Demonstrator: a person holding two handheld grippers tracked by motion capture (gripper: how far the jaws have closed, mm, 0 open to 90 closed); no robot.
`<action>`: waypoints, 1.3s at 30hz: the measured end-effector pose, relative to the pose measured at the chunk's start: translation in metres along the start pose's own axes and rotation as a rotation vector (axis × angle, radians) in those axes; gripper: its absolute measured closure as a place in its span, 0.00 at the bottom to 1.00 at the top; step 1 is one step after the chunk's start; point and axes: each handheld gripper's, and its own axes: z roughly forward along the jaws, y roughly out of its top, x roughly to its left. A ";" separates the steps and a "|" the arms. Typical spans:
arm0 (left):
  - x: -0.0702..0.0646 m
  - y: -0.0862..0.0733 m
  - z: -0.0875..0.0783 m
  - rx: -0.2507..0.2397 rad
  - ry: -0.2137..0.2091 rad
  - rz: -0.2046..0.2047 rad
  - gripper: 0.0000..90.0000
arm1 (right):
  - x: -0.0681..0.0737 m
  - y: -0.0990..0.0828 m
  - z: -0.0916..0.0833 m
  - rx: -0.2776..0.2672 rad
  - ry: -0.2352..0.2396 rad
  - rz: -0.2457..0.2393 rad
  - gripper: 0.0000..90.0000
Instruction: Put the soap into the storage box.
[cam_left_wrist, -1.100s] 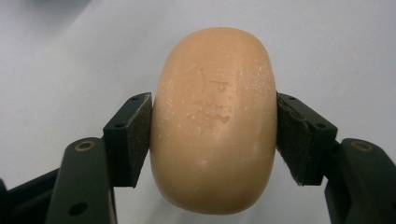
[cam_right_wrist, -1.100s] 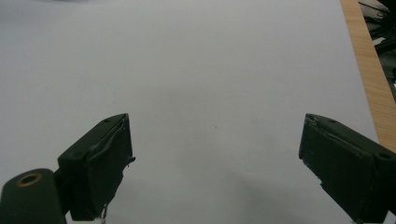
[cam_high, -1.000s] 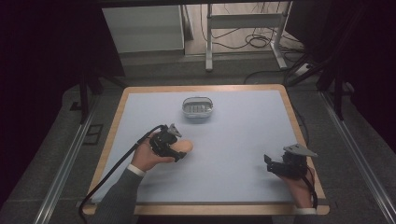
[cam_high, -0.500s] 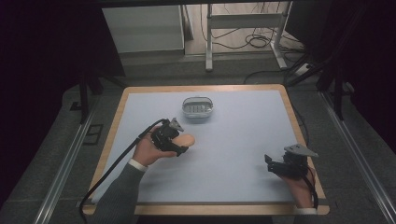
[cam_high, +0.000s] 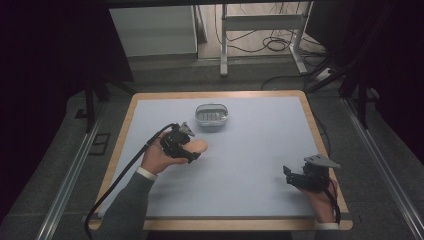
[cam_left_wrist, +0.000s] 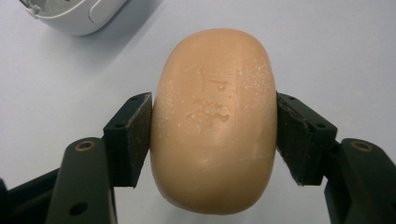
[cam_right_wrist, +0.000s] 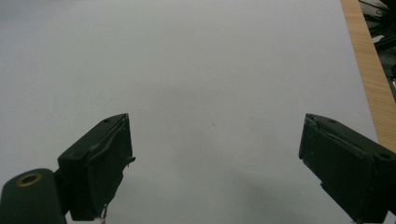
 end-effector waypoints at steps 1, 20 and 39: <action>0.002 0.000 0.000 0.002 -0.001 -0.007 0.37 | 0.000 0.000 0.000 0.001 0.000 0.000 0.11; 0.013 0.013 -0.005 -0.024 0.014 -0.010 0.37 | 0.000 0.000 0.000 0.002 -0.003 0.000 0.11; 0.022 0.024 -0.006 -0.030 0.031 -0.012 0.37 | -0.001 -0.001 0.001 0.004 -0.003 -0.002 0.10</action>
